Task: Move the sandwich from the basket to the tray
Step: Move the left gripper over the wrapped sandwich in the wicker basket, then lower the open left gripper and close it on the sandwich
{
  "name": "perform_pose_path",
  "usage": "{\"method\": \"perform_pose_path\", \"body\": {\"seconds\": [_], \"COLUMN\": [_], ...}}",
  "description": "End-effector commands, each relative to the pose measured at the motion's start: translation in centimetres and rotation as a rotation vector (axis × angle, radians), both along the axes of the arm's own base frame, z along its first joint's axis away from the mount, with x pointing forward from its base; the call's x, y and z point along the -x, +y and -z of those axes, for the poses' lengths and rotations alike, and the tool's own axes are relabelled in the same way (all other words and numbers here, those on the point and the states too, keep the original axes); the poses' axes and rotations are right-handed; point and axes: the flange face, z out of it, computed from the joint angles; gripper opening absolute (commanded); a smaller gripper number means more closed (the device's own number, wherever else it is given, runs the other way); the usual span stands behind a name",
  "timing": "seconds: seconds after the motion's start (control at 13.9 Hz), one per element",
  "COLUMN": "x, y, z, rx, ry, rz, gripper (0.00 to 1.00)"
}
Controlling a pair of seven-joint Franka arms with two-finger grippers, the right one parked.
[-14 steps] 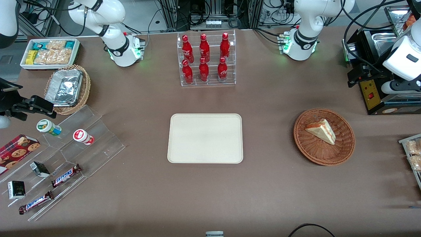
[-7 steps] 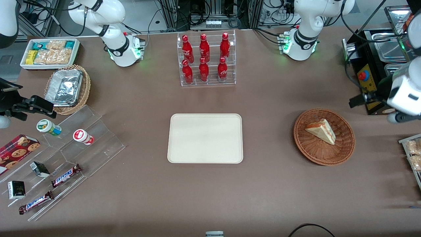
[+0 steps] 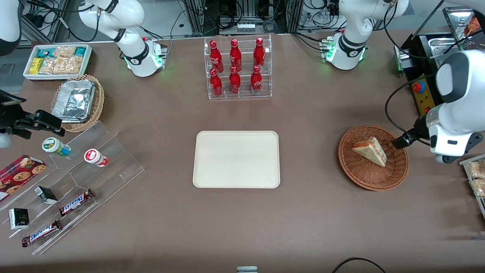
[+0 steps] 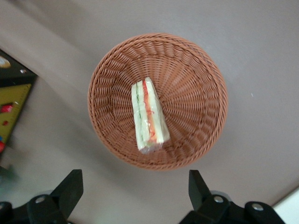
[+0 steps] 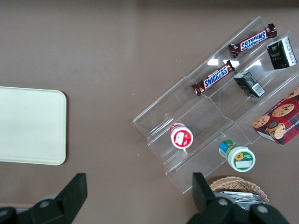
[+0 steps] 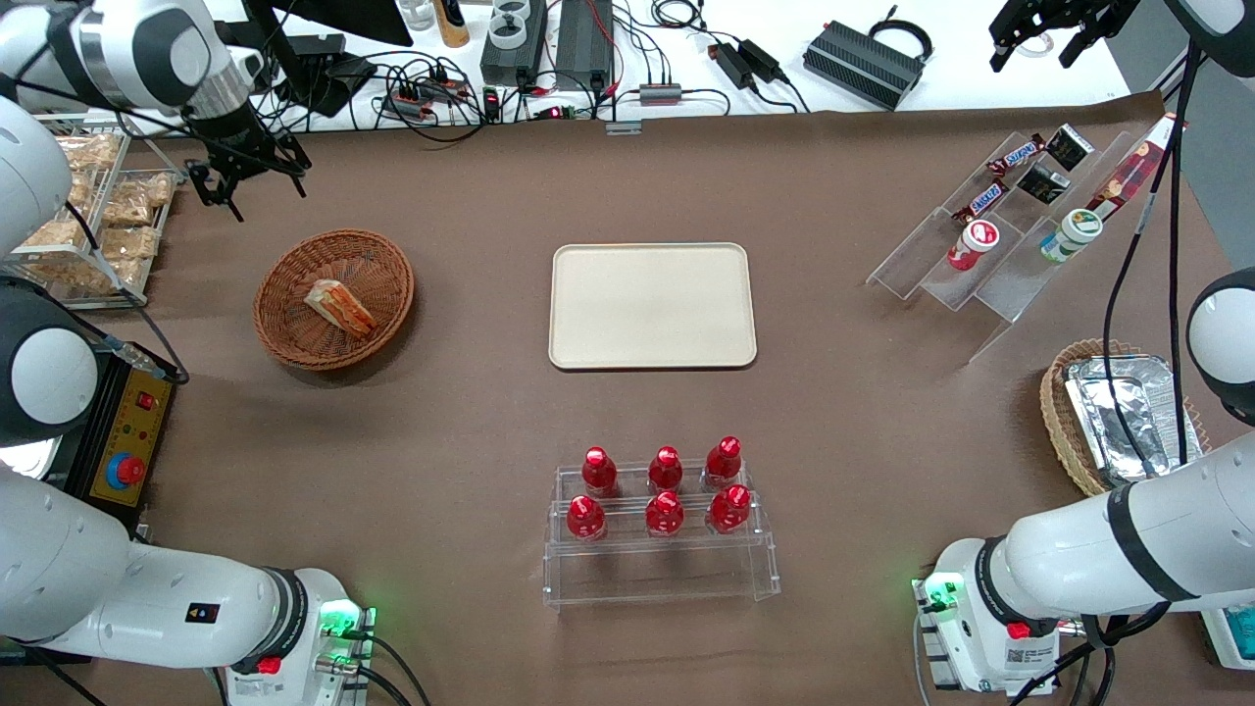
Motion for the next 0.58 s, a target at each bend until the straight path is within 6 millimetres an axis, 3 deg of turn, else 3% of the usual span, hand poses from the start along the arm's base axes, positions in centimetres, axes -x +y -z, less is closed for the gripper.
{"method": "perform_pose_path", "body": {"seconds": [0.0, 0.29, 0.5], "x": [1.7, 4.2, 4.8], "y": [0.1, 0.5, 1.7], "z": [4.2, 11.8, 14.6], "rx": [-0.024, -0.031, -0.045], "ry": [-0.030, -0.116, -0.101], "rz": [-0.174, -0.332, -0.355], "gripper": [1.00, 0.99, 1.00]}}
